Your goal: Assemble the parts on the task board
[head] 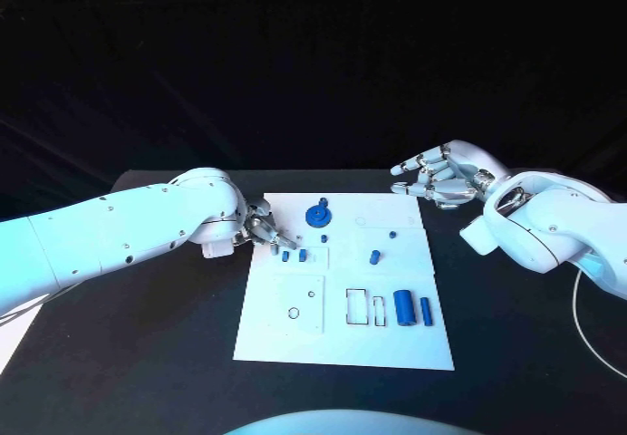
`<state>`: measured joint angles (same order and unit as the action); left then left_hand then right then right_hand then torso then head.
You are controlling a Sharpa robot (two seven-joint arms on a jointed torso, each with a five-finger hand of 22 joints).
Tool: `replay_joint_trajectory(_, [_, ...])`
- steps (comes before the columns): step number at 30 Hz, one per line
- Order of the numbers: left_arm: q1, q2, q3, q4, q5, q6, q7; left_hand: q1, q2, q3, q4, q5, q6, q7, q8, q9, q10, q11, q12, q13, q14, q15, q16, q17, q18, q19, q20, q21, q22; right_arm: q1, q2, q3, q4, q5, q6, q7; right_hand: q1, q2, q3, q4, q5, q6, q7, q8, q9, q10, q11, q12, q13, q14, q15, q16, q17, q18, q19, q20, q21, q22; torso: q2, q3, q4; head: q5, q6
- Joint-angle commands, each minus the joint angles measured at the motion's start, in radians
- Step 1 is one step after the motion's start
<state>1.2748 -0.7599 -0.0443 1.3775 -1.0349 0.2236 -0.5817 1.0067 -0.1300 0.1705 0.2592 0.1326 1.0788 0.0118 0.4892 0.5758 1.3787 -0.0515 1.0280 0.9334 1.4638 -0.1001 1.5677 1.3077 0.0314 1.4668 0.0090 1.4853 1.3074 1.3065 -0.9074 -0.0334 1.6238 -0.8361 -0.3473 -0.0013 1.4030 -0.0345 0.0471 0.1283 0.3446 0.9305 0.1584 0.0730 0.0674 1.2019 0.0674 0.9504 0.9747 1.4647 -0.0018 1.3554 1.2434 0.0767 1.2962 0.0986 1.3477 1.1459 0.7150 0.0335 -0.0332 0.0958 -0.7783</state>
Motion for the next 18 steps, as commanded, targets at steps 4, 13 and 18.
replay_joint_trajectory(4, [0.000,-0.008,0.003,0.005,0.070,-0.138,0.082,0.018,0.016,-0.042,0.022,0.004,-0.012,0.009,-0.012,-0.008,-0.023,0.003,-0.026,-0.023,0.107,-0.004,0.003,0.263,-0.002,0.065,-0.004,-0.030,0.172,-0.001,-0.001,0.000,0.000,-0.003,0.017,0.003,-0.002,0.000,0.003,0.003,0.004,0.005,0.000,0.005,0.001,-0.003,-0.001,-0.003,-0.001,0.038,-0.007,-0.003,-0.001,0.018,-0.007,0.002,-0.004,-0.001,0.000,0.0006,-0.0002,-0.002,0.003])
replay_joint_trajectory(13, [0.001,-0.015,0.003,0.002,0.236,-0.258,0.318,0.051,0.072,-0.136,0.034,0.003,-0.178,0.093,-0.079,-0.058,-0.310,0.082,-0.332,-0.294,-0.045,0.063,-0.278,-0.055,0.111,-0.205,0.049,-0.669,-0.292,-0.002,-0.001,-0.001,0.000,-0.003,0.019,0.002,-0.002,0.000,0.003,0.004,0.004,0.005,0.000,0.005,0.001,-0.002,-0.001,0.000,0.002,0.038,-0.007,-0.003,-0.001,0.018,-0.008,0.002,-0.004,-0.002,-0.001,0.0018,-0.0001,-0.004,0.006])
replay_joint_trajectory(18, [-0.001,-0.002,-0.002,0.004,0.148,-0.304,0.458,0.298,0.043,-0.120,-0.074,0.010,-0.288,0.147,-0.124,-0.111,-0.481,0.144,-0.456,-0.387,-0.315,0.119,-0.698,-0.455,0.136,-0.347,0.096,-0.946,-0.484,-0.002,0.000,-0.001,-0.002,-0.003,0.019,0.002,-0.002,0.000,0.003,0.004,0.004,0.005,0.000,0.005,0.001,-0.002,-0.001,0.000,0.002,0.038,-0.007,-0.003,-0.001,0.018,-0.008,0.002,-0.004,-0.002,-0.001,0.0008,-0.0003,-0.008,0.010])
